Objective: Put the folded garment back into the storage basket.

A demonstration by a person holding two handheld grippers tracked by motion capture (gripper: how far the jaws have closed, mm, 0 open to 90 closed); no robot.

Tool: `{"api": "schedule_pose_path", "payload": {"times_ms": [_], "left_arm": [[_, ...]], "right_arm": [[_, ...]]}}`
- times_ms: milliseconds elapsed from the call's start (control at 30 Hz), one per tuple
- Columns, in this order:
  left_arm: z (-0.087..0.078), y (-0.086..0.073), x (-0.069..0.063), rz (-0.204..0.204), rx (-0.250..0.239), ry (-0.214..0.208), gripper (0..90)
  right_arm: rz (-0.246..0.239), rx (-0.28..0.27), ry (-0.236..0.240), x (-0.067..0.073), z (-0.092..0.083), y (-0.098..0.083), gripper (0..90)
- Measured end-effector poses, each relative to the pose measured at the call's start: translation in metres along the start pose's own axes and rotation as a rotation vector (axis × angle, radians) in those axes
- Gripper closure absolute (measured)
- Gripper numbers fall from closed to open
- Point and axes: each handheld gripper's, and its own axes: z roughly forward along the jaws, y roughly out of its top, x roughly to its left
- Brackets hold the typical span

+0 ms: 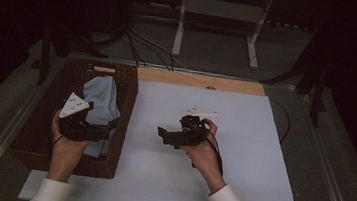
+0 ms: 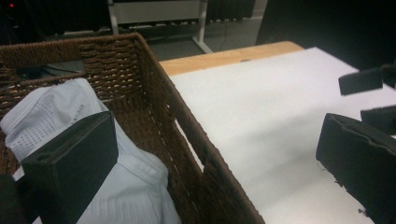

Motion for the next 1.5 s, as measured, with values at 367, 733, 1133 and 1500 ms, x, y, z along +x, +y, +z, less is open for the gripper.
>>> {"api": "schedule_pose_path", "payload": {"times_ms": [367,733,1133,1500], "left_arm": [[-0.006,-0.009,-0.01,0.009,-0.03,-0.01,0.1],[-0.009,-0.016,-0.012,-0.004,-0.017,-0.019,0.1],[-0.011,-0.021,-0.014,-0.007,-0.016,-0.03,0.1],[-0.01,-0.026,-0.014,-0.017,-0.02,-0.043,0.1]], "right_arm": [[-0.001,-0.009,-0.023,-0.014,-0.015,-0.009,2.6],[0.001,-0.035,-0.031,-0.023,-0.031,-0.014,2.6],[0.011,-0.067,-0.051,-0.04,-0.052,-0.025,2.6],[0.026,-0.105,-0.056,-0.054,-0.072,-0.037,2.6]]}}
